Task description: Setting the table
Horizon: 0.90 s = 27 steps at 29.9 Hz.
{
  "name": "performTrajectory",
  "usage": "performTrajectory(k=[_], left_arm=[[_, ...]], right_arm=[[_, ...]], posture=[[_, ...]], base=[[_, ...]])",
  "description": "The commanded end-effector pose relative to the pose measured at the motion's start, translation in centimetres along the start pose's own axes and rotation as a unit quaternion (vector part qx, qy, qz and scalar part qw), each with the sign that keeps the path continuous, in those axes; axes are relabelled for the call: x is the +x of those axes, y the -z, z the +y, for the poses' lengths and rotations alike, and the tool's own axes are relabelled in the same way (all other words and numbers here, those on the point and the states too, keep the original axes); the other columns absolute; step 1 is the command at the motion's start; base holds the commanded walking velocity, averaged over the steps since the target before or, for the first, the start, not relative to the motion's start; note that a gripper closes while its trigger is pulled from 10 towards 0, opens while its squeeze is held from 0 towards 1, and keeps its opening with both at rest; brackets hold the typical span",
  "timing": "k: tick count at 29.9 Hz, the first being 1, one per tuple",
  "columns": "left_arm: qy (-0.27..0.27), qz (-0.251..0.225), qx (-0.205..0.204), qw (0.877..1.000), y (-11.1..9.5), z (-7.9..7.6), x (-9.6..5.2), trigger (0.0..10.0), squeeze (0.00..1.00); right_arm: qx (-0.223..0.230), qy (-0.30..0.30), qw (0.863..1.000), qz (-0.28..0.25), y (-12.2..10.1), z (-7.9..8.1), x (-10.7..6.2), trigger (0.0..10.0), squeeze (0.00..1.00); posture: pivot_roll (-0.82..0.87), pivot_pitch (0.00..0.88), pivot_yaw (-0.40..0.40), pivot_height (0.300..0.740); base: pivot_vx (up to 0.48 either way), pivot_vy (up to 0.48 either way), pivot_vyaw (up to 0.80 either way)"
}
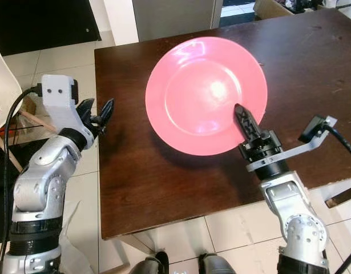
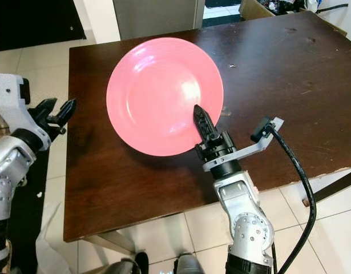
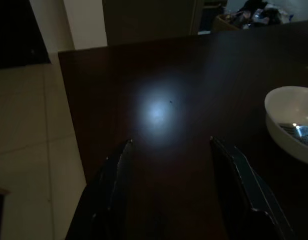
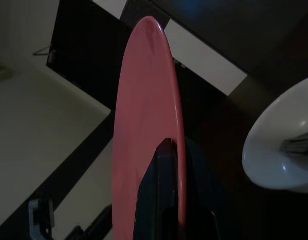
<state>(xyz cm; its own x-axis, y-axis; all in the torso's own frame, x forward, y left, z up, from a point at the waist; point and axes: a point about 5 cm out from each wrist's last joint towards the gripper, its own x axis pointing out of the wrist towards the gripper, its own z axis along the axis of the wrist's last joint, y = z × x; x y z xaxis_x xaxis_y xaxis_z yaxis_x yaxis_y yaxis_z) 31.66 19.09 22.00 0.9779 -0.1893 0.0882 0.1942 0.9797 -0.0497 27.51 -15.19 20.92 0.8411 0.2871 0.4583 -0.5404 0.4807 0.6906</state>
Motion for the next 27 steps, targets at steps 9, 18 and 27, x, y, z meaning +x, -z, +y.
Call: performTrajectory(k=[9, 18, 27], left_arm=[[0.033, 0.011, 0.015, 0.999, 0.8, -1.2, -0.5, 10.0, 0.0], [0.052, 0.009, 0.016, 0.998, 1.0, -2.0, -0.8, 10.0, 0.0], [0.051, 0.008, 0.031, 0.998, 0.9, -2.0, -1.0, 10.0, 0.0]], right_arm=[[0.02, 0.016, 0.999, -0.03, -0.8, -0.1, 0.0, 10.0, 0.0], [0.018, 0.016, 0.999, -0.027, -0.7, -0.1, 0.0, 10.0, 0.0], [0.016, 0.019, 1.0, -0.02, -0.4, -0.1, 0.1, 10.0, 0.0]], posture=[[-0.16, 0.098, 0.123, 0.74], [-0.16, 0.099, 0.127, 0.74], [-0.15, 0.102, 0.127, 0.74]], base=[[0.0, 0.0, 0.0], [0.0, 0.0, 0.0], [-0.039, 0.0, 0.0]])
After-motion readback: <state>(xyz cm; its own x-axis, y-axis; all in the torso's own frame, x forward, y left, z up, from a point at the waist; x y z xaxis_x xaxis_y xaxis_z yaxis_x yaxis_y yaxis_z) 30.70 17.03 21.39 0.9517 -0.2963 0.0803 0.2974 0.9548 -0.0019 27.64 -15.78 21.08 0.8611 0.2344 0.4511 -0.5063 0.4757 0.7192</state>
